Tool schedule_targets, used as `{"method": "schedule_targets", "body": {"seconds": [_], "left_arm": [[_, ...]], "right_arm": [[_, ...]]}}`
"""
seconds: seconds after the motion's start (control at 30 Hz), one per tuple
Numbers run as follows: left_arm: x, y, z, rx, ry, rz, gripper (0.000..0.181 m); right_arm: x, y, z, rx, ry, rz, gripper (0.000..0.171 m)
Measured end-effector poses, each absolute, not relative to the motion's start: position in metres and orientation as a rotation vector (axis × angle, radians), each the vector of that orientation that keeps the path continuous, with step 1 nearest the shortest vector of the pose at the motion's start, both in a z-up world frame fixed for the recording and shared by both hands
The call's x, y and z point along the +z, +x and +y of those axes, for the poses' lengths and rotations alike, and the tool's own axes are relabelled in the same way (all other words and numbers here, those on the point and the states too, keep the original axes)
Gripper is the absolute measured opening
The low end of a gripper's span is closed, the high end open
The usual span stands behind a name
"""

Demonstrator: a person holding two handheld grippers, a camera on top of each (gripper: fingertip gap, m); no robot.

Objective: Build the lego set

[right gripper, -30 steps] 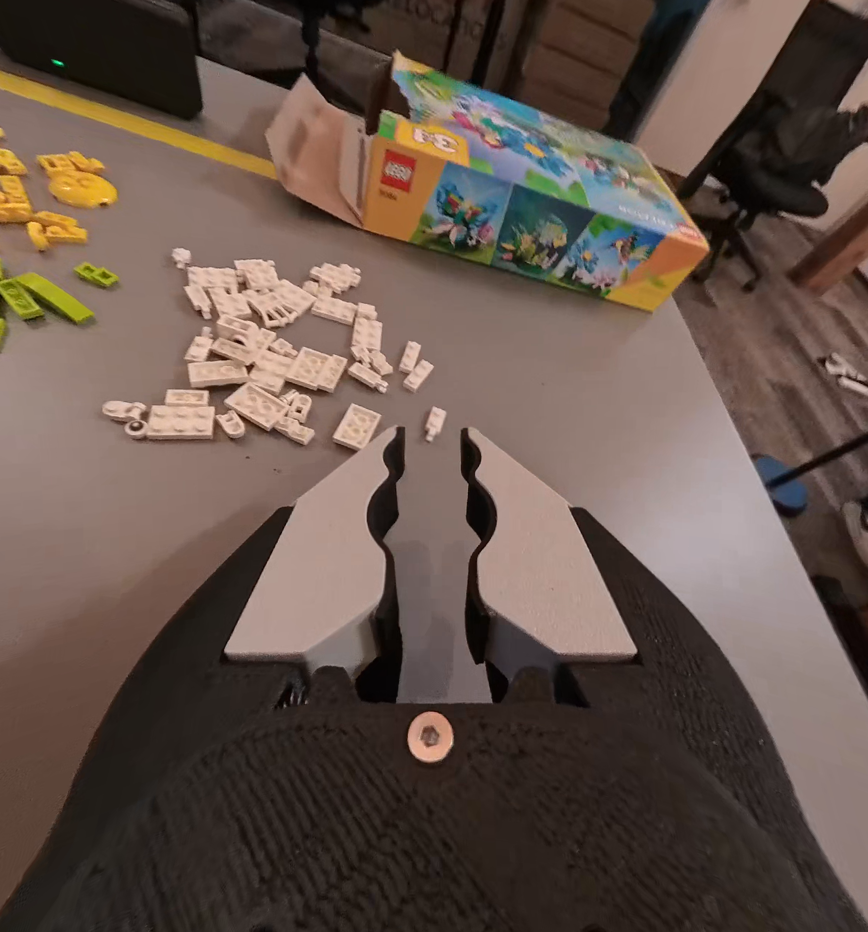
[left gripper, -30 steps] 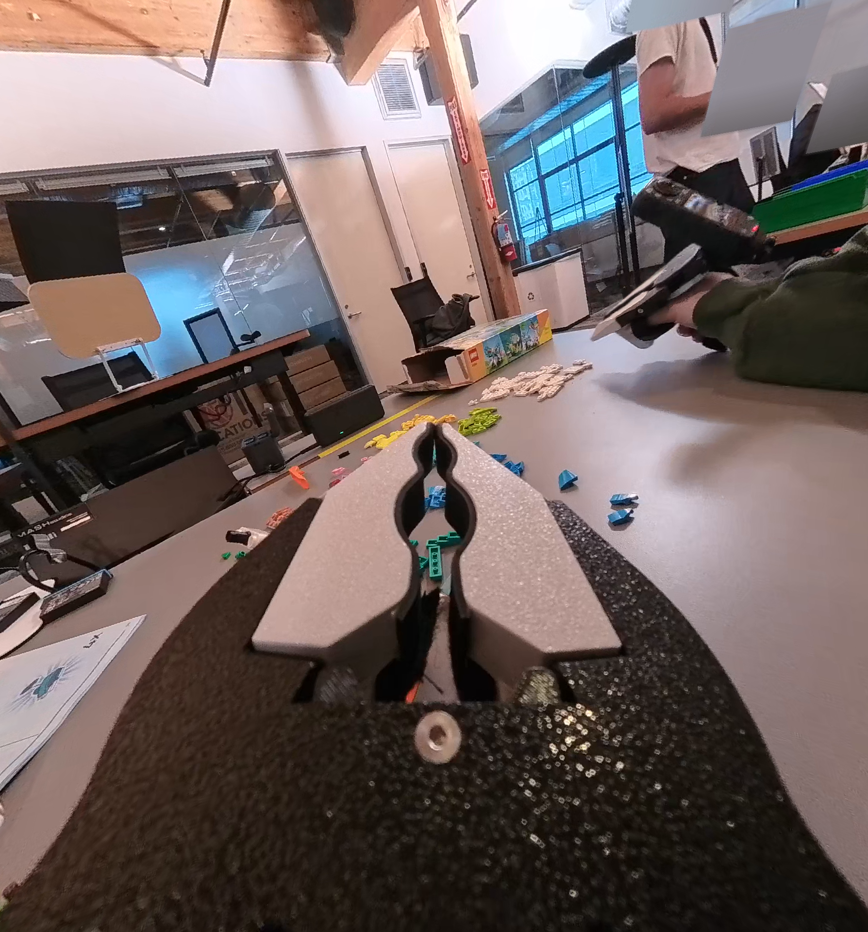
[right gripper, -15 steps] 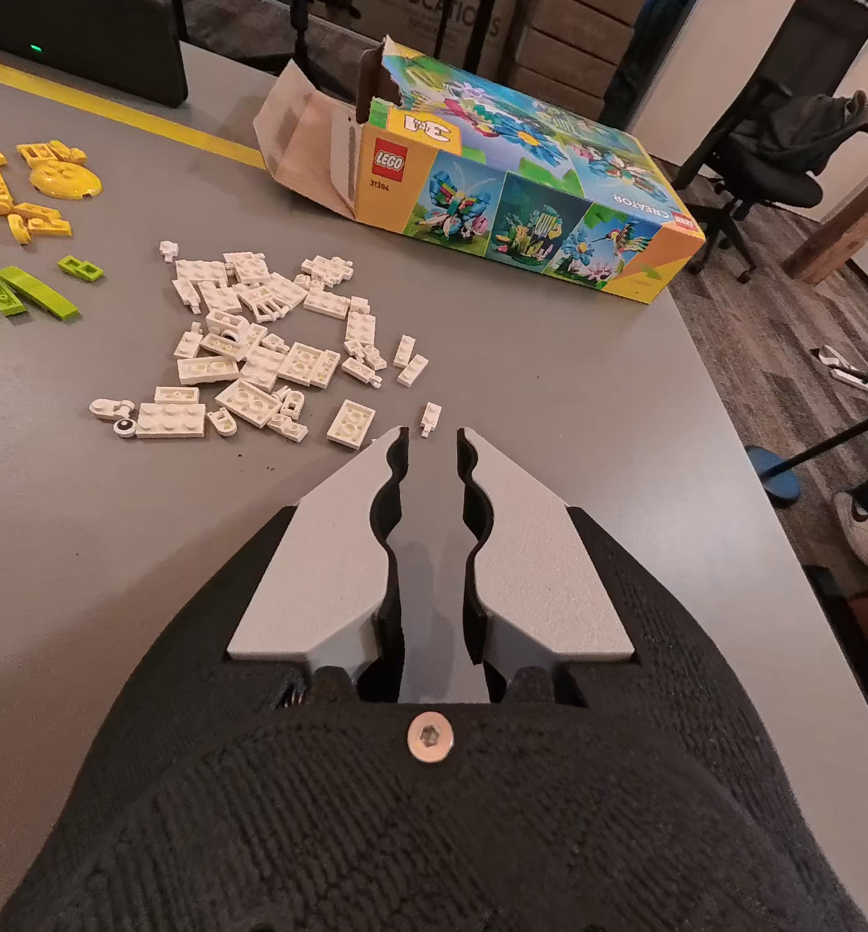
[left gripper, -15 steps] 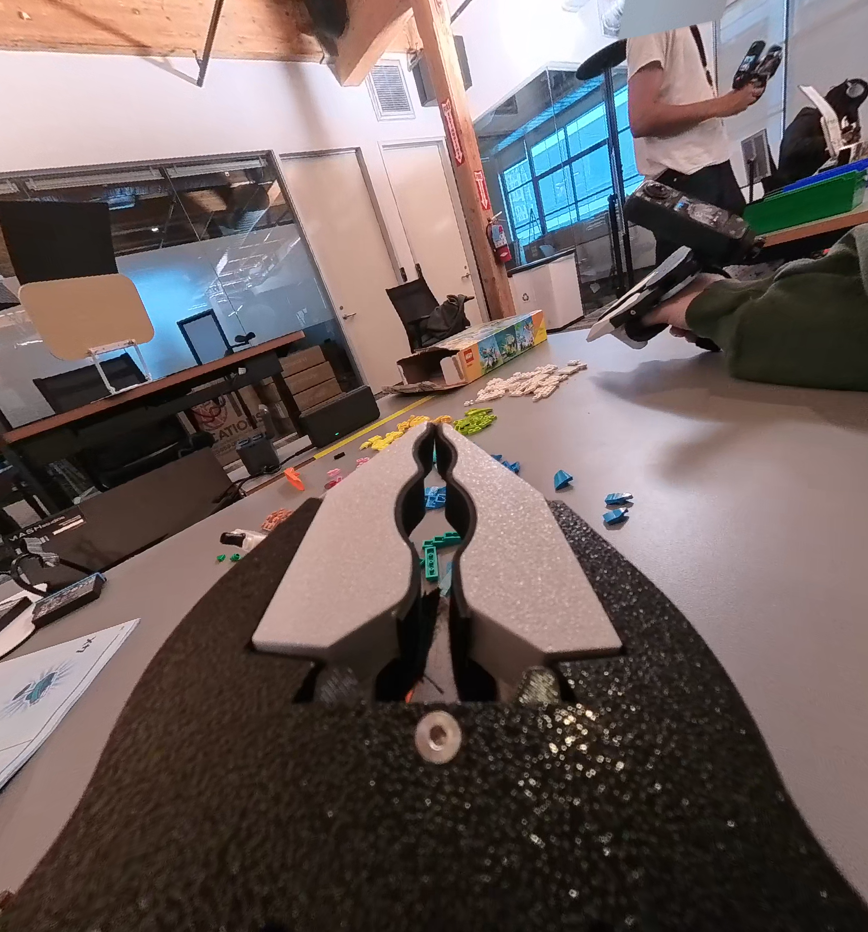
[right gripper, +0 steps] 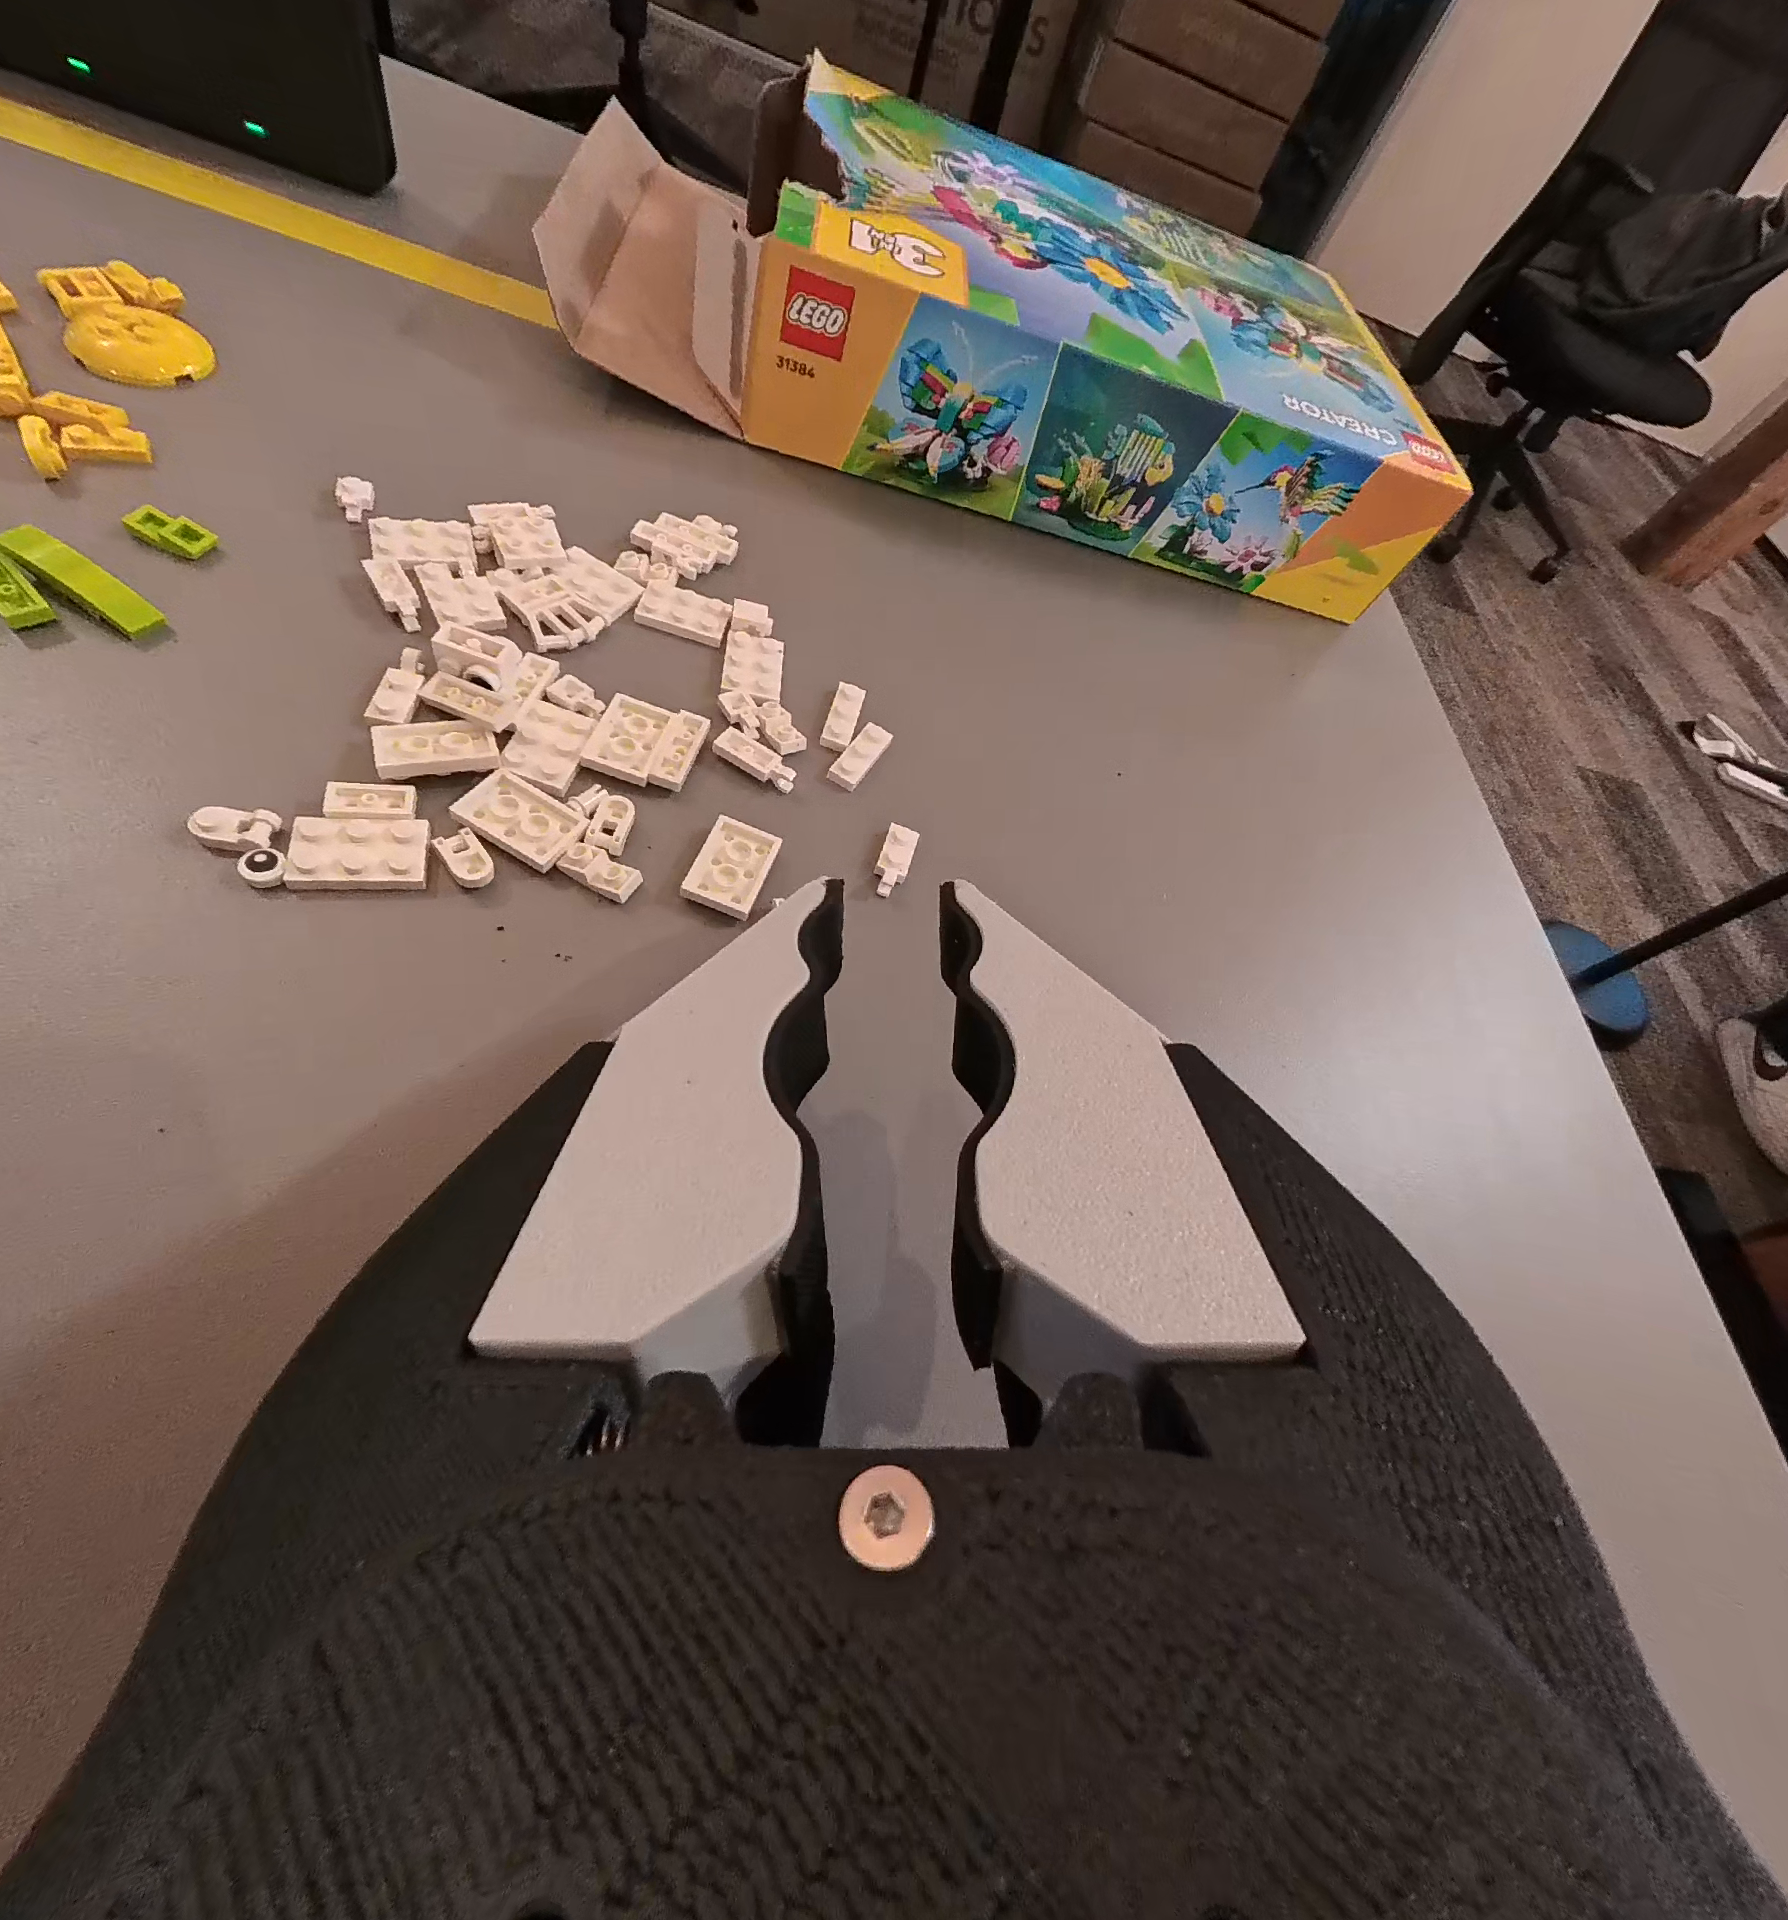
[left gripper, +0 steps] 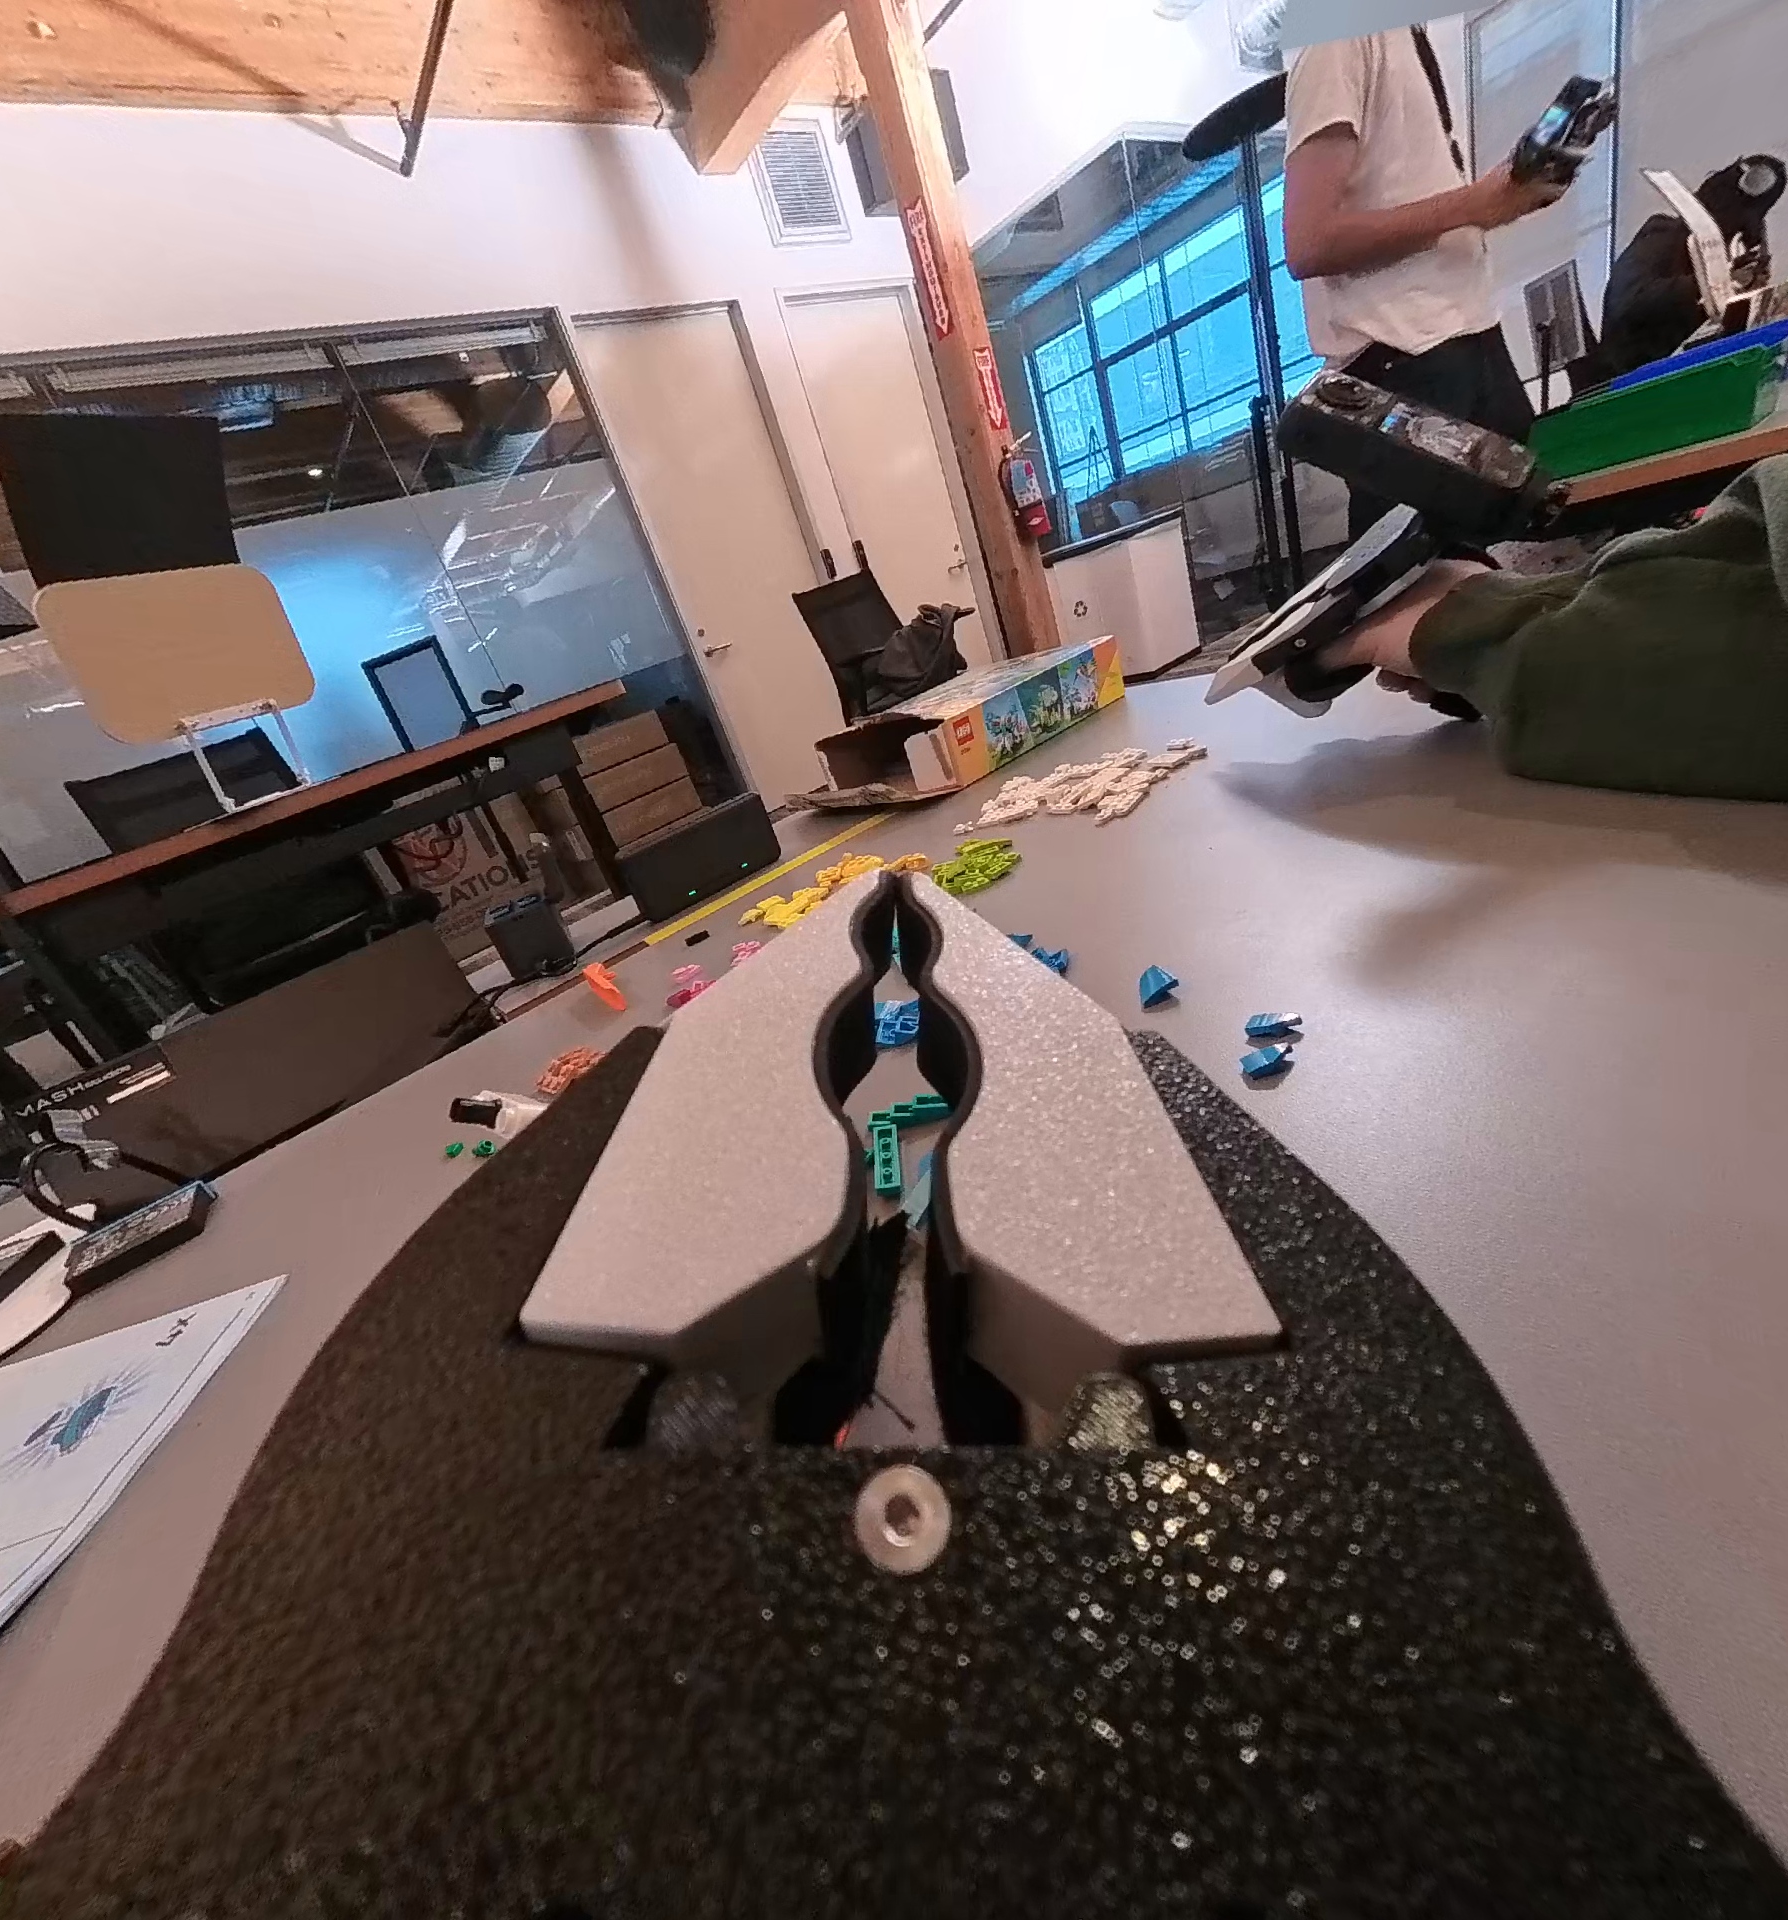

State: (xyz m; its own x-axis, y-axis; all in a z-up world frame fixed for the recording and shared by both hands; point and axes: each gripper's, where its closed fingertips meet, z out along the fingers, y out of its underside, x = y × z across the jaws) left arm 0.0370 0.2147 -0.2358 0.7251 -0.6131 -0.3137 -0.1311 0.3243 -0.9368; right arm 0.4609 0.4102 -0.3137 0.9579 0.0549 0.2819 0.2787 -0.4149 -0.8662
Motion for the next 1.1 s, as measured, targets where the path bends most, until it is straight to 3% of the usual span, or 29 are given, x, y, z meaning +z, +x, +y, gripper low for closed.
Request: {"method": "schedule_targets", "body": {"seconds": [0.63, 0.87, 1.1], "left_arm": [[-0.236, 0.038, 0.214, -0.356, -1.224, 0.735, 0.000], [-0.237, 0.037, 0.215, -0.350, -1.225, 0.731, 0.000], [-0.238, 0.035, 0.220, -0.310, -1.240, 0.724, 0.000]], "right_arm": [[-0.315, 0.454, 0.411, -0.230, -1.988, -0.289, 0.017], [-0.297, 0.429, 0.430, 0.091, -1.846, -0.456, 0.017], [-0.321, 0.431, 0.447, 0.264, -1.954, -0.686, 0.015]]}}
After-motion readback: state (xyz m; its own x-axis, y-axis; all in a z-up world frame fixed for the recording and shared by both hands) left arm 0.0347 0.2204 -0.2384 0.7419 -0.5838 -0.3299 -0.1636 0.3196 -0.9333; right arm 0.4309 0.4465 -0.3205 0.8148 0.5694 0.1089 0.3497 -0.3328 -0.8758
